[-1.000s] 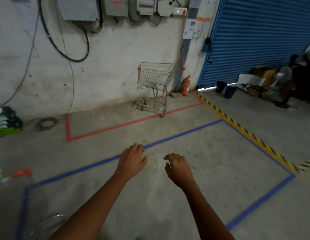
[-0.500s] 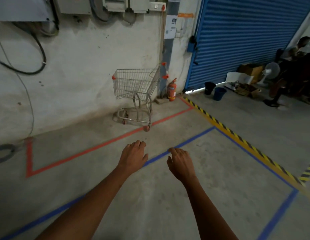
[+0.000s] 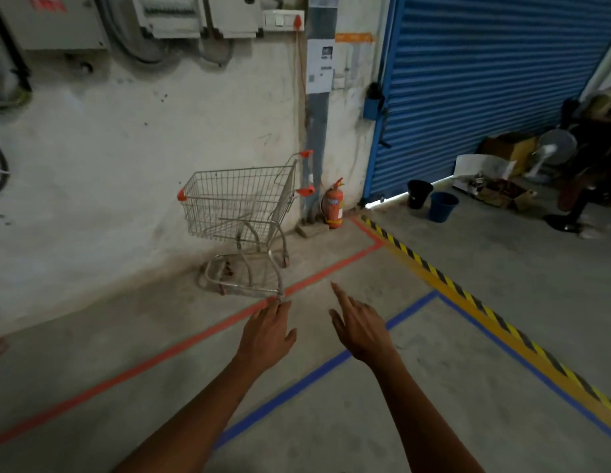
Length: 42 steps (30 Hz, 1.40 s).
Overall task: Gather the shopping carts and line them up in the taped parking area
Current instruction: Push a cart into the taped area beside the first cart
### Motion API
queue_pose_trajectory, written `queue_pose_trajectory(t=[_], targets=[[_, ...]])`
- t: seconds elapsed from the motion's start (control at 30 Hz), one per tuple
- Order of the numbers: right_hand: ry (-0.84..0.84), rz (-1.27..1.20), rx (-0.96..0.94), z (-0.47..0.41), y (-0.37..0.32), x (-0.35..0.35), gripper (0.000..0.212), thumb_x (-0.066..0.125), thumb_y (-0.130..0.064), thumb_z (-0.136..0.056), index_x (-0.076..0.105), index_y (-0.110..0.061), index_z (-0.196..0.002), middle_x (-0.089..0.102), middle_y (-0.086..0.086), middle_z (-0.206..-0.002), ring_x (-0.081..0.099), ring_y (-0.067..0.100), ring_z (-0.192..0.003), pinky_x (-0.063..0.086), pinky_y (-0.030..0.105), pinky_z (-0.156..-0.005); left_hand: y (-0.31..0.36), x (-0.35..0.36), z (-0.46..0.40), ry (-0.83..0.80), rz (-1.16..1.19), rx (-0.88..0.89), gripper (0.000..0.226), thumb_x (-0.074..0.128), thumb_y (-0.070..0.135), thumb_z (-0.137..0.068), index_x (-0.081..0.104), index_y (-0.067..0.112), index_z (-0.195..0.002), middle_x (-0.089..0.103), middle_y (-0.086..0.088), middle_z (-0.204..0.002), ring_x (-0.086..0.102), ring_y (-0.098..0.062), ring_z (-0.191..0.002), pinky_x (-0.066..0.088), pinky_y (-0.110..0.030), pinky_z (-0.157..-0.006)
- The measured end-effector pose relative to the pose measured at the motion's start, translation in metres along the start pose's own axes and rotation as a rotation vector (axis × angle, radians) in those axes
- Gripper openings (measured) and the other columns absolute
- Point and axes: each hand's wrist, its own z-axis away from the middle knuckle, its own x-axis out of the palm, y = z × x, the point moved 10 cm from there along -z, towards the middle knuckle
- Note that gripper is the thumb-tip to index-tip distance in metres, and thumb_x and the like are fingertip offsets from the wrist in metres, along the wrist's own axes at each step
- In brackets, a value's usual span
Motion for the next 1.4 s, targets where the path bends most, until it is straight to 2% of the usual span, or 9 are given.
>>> queue_pose_trajectory(t=[0.1, 0.2, 0.3, 0.77, 0.93, 1.03, 1.17, 1.3, 1.4], targets=[[-0.032, 0.032, -0.056, -0.085, 0.045, 0.000, 0.063, 0.040, -0.045, -0.107, 0.017, -0.022, -0.161, 0.068, 0.009, -0.115, 0.064, 0.026, -0.094, 0.051, 0.039, -0.083, 0.008, 0.003, -0.096, 0.009, 0.001, -0.019, 0.060, 0.049, 0.051, -0.089, 0.049, 0.016, -0.138, 0.060, -0.005, -0.130, 0.058, -0.023, -0.117, 0.046, -0.035, -0.098], [-0.047, 0.043, -0.107, -0.164, 0.084, -0.002, 0.060, 0.043, -0.043, -0.106, 0.026, -0.020, -0.159, 0.065, 0.011, -0.131, 0.064, 0.027, -0.108, 0.050, 0.040, -0.092, 0.015, 0.000, -0.186, 0.023, 0.038, -0.048, 0.061, 0.059, 0.044, -0.088, 0.049, 0.013, -0.140, 0.060, -0.006, -0.133, 0.059, -0.024, -0.118, 0.047, -0.038, -0.097], [-0.061, 0.066, -0.147, -0.247, 0.123, 0.003, 0.056, 0.045, -0.041, -0.106, 0.035, -0.017, -0.155, 0.059, 0.009, -0.144, 0.059, 0.026, -0.123, 0.046, 0.038, -0.102, 0.016, 0.004, -0.276, 0.052, 0.024, -0.048, 0.062, 0.057, 0.044, -0.088, 0.048, 0.013, -0.141, 0.059, -0.007, -0.133, 0.059, -0.024, -0.118, 0.047, -0.038, -0.097], [-0.141, 0.106, -0.231, -0.642, 0.270, 0.071, 0.053, 0.054, -0.032, -0.100, 0.044, -0.014, -0.149, 0.061, 0.011, -0.140, 0.060, 0.030, -0.122, 0.046, 0.042, -0.102, -0.078, 0.073, -0.670, 0.056, 0.072, -0.166, 0.066, 0.052, 0.051, -0.092, 0.041, 0.012, -0.144, 0.056, -0.008, -0.135, 0.057, -0.026, -0.119, 0.049, -0.041, -0.098], [-0.209, 0.114, -0.312, -0.760, 0.284, 0.111, 0.058, 0.061, -0.025, -0.092, 0.047, -0.011, -0.146, 0.059, 0.014, -0.141, 0.058, 0.031, -0.126, 0.046, 0.043, -0.103, -0.125, 0.090, -0.752, 0.066, 0.059, -0.258, 0.066, 0.056, 0.049, -0.091, 0.044, 0.012, -0.144, 0.057, -0.008, -0.135, 0.056, -0.025, -0.120, 0.046, -0.039, -0.100], [-0.247, 0.122, -0.392, -0.831, 0.296, 0.146, 0.064, 0.065, -0.011, -0.084, 0.048, -0.014, -0.146, 0.061, 0.012, -0.138, 0.061, 0.031, -0.121, 0.048, 0.042, -0.097, -0.152, 0.113, -0.788, 0.046, 0.070, -0.334, 0.066, 0.056, 0.046, -0.091, 0.043, 0.010, -0.144, 0.056, -0.011, -0.137, 0.056, -0.029, -0.120, 0.045, -0.041, -0.100], [-0.376, 0.162, -0.545, -0.912, 0.309, 0.206, 0.076, 0.060, 0.000, -0.087, 0.033, -0.016, -0.156, 0.049, 0.011, -0.151, 0.049, 0.028, -0.136, 0.047, 0.045, -0.106, -0.182, 0.162, -0.830, -0.018, 0.110, -0.476, 0.071, 0.051, 0.049, -0.092, 0.038, 0.009, -0.148, 0.051, -0.013, -0.142, 0.054, -0.031, -0.123, 0.044, -0.043, -0.103], [-0.626, 0.277, -0.765, -0.972, 0.317, 0.265, 0.093, 0.072, -0.006, -0.081, 0.023, -0.017, -0.159, 0.041, 0.011, -0.154, 0.040, 0.029, -0.142, 0.038, 0.044, -0.114, -0.204, 0.203, -0.866, 0.040, 0.186, -0.648, 0.088, 0.048, 0.071, -0.086, 0.043, 0.007, -0.146, 0.055, -0.013, -0.139, 0.056, -0.032, -0.123, 0.048, -0.046, -0.101], [-0.782, 0.323, -0.908, -0.996, 0.320, 0.295, 0.095, 0.079, -0.015, -0.076, 0.029, -0.022, -0.156, 0.049, 0.008, -0.145, 0.047, 0.032, -0.133, 0.039, 0.044, -0.111, -0.205, 0.228, -0.881, 0.061, 0.196, -0.802, 0.099, 0.042, 0.087, -0.080, 0.049, 0.011, -0.144, 0.057, -0.008, -0.141, 0.055, -0.029, -0.126, 0.048, -0.044, -0.102]])
